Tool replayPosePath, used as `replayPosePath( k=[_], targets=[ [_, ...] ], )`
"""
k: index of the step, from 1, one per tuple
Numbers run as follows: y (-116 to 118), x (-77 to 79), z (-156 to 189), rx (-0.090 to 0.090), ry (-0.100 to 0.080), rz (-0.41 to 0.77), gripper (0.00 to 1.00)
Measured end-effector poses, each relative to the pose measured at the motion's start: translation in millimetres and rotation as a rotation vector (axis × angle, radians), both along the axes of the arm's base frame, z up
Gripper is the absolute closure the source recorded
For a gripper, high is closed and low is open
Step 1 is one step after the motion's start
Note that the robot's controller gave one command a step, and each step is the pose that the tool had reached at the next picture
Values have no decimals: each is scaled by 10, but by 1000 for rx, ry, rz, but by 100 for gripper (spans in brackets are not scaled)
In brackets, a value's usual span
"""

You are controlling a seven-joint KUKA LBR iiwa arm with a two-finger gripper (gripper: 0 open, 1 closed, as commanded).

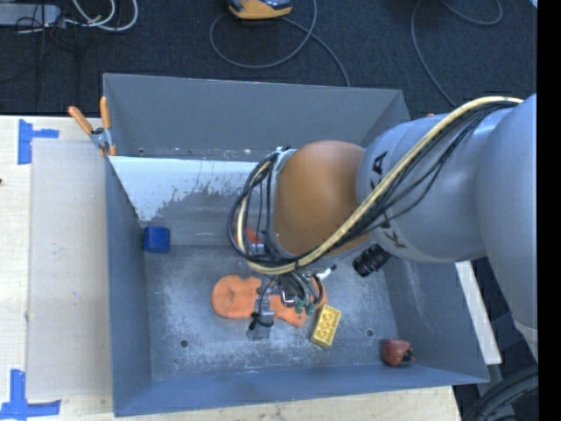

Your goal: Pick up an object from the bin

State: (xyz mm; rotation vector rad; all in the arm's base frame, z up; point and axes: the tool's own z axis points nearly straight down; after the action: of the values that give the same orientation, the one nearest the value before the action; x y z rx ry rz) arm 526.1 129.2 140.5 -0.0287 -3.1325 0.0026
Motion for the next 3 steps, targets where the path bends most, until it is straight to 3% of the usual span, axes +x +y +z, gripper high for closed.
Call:
replayPosePath(
  k=[1,2,3],
  targets=[
    [-266,179,-241,2,-5,216,0],
    [-414,211,-506,1,-1,60,0],
    [-425,142,-696,3,-8,84,100]
  ],
)
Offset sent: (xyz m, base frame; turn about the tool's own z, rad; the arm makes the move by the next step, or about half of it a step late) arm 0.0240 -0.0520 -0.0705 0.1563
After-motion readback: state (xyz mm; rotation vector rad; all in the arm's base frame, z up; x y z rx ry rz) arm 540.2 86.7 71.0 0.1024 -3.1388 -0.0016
